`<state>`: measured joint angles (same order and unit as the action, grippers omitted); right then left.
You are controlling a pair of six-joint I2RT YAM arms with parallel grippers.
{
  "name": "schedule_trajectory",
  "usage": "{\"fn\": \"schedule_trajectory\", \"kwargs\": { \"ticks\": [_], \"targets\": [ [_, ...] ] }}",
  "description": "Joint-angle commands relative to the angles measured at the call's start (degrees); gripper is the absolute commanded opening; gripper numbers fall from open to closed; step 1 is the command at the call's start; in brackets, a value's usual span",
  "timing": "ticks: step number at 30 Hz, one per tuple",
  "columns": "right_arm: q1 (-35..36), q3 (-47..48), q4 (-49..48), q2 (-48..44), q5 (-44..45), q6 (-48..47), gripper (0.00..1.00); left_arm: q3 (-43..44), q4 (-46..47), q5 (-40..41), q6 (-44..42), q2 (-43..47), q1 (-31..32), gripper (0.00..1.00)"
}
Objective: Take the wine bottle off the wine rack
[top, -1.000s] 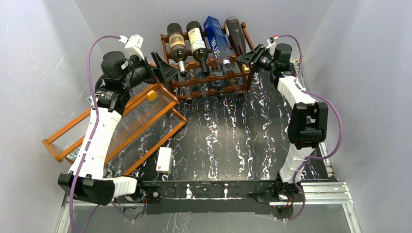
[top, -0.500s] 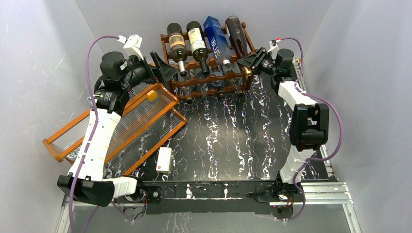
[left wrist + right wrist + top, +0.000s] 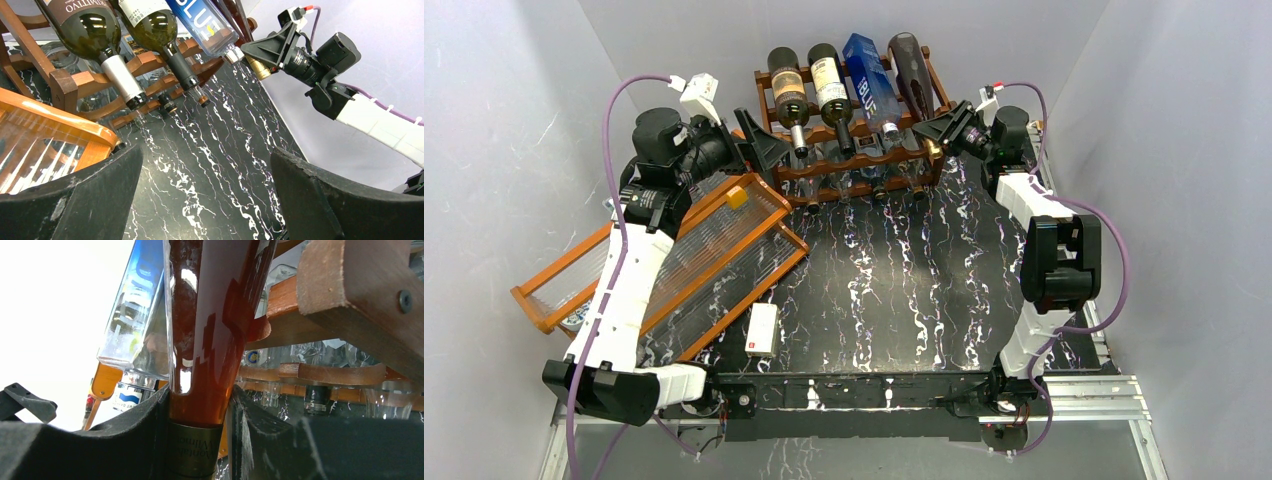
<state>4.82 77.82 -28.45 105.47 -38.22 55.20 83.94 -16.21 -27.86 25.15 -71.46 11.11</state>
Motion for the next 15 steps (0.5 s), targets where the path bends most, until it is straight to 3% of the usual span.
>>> {"fn": "schedule_trajectory", "kwargs": {
  "ticks": [1,15],
  "targets": [
    [2.03,5.04,-20.29,-9.21,-6.78,-2.26,0.0,0.17,1.52,-0.17,-0.11,1.47,0.31,0.98],
    [1.64,8.84,-19.23,-10.31,-5.16,-0.8,0.0,-0.01,1.53,-0.27,-0.18,1.62,0.29,0.98]
  ]
}}
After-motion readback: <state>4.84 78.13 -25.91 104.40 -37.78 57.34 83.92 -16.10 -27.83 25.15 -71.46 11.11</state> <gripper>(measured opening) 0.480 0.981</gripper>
